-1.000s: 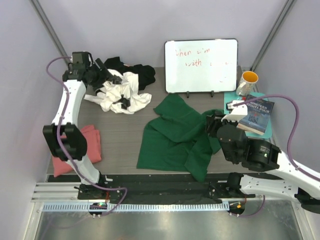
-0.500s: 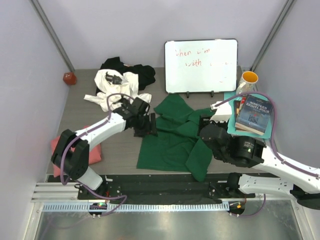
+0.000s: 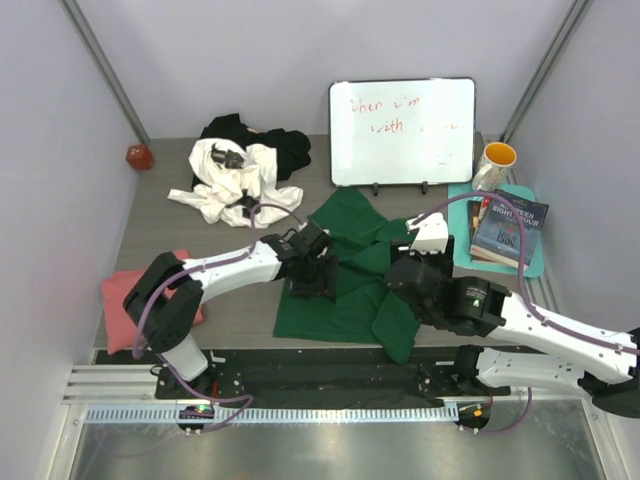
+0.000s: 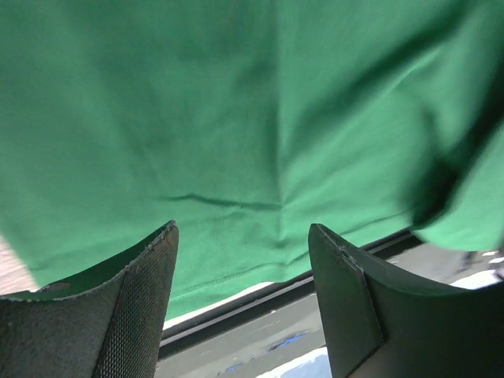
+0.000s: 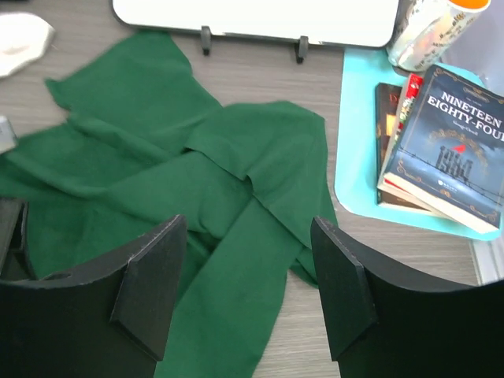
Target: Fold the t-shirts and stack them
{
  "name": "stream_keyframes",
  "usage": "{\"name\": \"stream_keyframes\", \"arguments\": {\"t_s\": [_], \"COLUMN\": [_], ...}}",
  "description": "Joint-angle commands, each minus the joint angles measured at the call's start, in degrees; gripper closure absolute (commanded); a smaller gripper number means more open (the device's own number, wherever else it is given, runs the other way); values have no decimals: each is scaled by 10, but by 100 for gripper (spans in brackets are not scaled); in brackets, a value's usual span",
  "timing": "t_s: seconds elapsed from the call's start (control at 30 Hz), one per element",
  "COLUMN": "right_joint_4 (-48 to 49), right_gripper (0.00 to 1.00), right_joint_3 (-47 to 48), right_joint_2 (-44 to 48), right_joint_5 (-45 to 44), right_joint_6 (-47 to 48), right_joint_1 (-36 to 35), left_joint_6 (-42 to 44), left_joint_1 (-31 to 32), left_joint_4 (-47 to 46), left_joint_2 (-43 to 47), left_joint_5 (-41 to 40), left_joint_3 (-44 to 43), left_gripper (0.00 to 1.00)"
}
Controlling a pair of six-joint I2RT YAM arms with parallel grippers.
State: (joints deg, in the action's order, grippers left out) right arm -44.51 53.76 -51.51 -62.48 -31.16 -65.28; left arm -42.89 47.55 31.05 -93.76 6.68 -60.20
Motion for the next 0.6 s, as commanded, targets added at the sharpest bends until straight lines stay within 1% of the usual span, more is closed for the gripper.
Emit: {"name": "stream_keyframes", "arguments": {"t_s": [0.0, 0.03, 0.1, 0.13, 0.17, 0.23, 0.27, 0.3, 0.4, 0.43, 0.57], "right_joint_4": [48, 51, 67, 73, 80, 100, 105, 123, 137, 137, 145], "right_gripper": [30, 30, 30, 30, 30, 31, 31, 31, 31, 31, 31], "right_joint_3": [-19, -20, -23, -24, -25, -28, -27, -27, -8, -1, 28], "right_joint_2": [-12, -15, -22, -25, -27, -39, -44, -59, -90, -113, -144], "right_joint_5": [-15, -5, 15, 38, 49, 67, 85, 96, 112, 113, 122], "right_joint_6": [-7, -7, -6, -5, -4, 0, 3, 10, 23, 25, 37], "right_joint_1": [17, 29, 45, 52, 66, 73, 74, 74, 75, 75, 82], "left_joint_6": [6, 8, 10, 10, 9, 6, 5, 2, -8, -12, -31], "left_joint_1": [30, 38, 44, 44, 44, 44, 44, 44, 44, 44, 39], "left_joint_4": [48, 59, 75, 78, 78, 81, 83, 92, 112, 119, 149], "left_joint_2": [-45, -52, -64, -66, -67, -70, -71, -73, -74, -70, -58], "left_joint_5": [-2, -5, -11, -11, -11, -19, -23, -31, -45, -61, -92], "left_joint_3": [-25, -30, -35, -34, -33, -26, -23, -20, -11, -8, 14], "left_gripper": [32, 33, 40, 46, 67, 85, 97, 100, 100, 100, 100]}}
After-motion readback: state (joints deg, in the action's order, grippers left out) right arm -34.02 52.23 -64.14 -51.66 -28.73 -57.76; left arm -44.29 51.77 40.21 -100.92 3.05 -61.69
